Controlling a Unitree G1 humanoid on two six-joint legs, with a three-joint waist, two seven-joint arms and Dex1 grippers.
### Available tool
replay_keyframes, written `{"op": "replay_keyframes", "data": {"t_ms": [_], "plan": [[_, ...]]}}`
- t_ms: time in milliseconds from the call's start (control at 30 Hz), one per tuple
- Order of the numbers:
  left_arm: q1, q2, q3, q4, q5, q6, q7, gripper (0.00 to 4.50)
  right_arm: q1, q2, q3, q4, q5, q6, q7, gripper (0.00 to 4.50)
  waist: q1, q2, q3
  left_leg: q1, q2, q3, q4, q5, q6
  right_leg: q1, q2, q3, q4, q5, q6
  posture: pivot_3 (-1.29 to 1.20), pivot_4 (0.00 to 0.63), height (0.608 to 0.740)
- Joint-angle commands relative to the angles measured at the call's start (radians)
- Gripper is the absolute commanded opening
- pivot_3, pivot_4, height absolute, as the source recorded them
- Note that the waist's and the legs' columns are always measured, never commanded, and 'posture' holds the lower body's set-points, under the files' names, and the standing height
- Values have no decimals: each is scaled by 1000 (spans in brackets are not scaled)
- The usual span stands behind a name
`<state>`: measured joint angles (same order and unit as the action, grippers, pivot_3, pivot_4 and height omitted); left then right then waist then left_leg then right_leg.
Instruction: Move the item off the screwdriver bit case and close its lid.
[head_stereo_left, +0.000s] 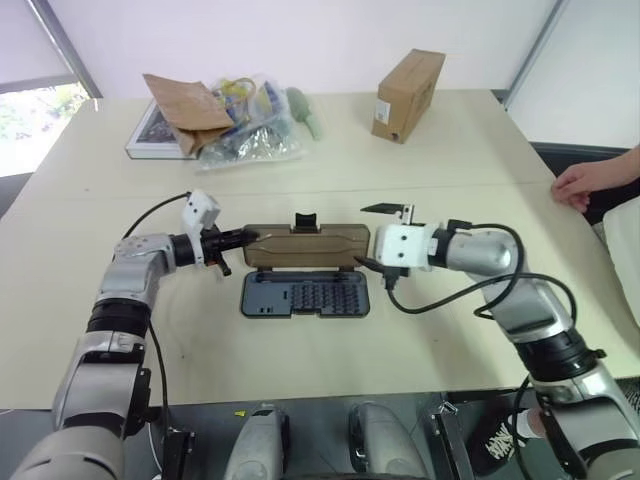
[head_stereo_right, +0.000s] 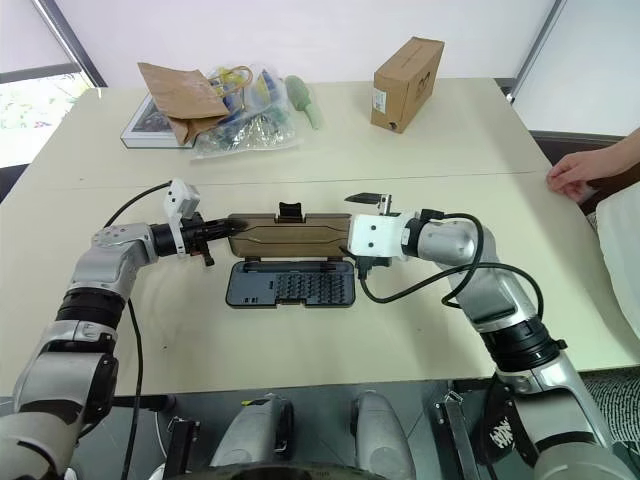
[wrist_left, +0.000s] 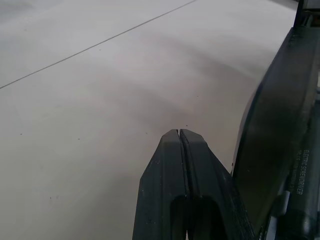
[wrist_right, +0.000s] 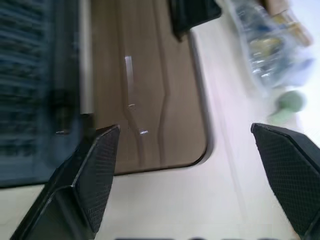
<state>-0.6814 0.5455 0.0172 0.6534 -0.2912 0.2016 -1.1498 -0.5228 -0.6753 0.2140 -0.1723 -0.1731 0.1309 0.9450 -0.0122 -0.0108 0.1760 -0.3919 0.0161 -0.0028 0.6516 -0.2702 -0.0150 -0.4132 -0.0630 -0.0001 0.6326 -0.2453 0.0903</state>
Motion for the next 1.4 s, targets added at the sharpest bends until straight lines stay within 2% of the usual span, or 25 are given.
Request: {"op": "replay_keyframes", "data": {"t_ms": [33,200,300,433,667,933,1133,1400], "plan": [[-11,3,16,-33,-2,-19,-5,0,-25,-98,-106,-87,130,107,116,4453,2,0,0,0,0,0,0,0,0,0,0,0,0,0,0,0,150,740],[4,-6,7,-88,-11,-5,-14,0,25,-255,-235,-139,254,197,210,4453,2,0,0,0,0,0,0,0,0,0,0,0,0,0,0,0,150,740],[27,-14,5,-153,-24,19,-16,0,63,-297,-319,-159,302,259,192,4453,3,0,0,0,0,0,0,0,0,1,0,0,0,0,0,0,150,740],[73,-14,9,-273,-49,75,-18,0,149,-310,-387,-200,330,305,151,4453,0,0,0,0,0,-1,0,0,0,1,0,0,0,0,0,0,150,740],[205,33,15,-536,-131,235,-20,0,313,-294,-428,-301,341,347,73,4453,1,0,0,0,0,-1,1,0,0,1,0,0,0,0,0,0,150,740],[326,124,35,-696,-188,334,-25,0,358,-281,-416,-354,357,377,1,4453,0,0,0,1,1,-1,0,0,0,1,0,0,0,0,0,0,150,740],[285,134,47,-659,-194,329,3,0,347,-281,-411,-376,418,431,-5,4453,5,0,0,0,0,-1,1,0,0,1,-1,0,-1,0,-1,0,150,740],[106,92,22,-484,-150,257,28,0,377,-224,-397,-416,455,483,-76,4453,1,0,0,0,0,-1,1,0,0,1,0,0,-1,0,0,0,150,740]]}}
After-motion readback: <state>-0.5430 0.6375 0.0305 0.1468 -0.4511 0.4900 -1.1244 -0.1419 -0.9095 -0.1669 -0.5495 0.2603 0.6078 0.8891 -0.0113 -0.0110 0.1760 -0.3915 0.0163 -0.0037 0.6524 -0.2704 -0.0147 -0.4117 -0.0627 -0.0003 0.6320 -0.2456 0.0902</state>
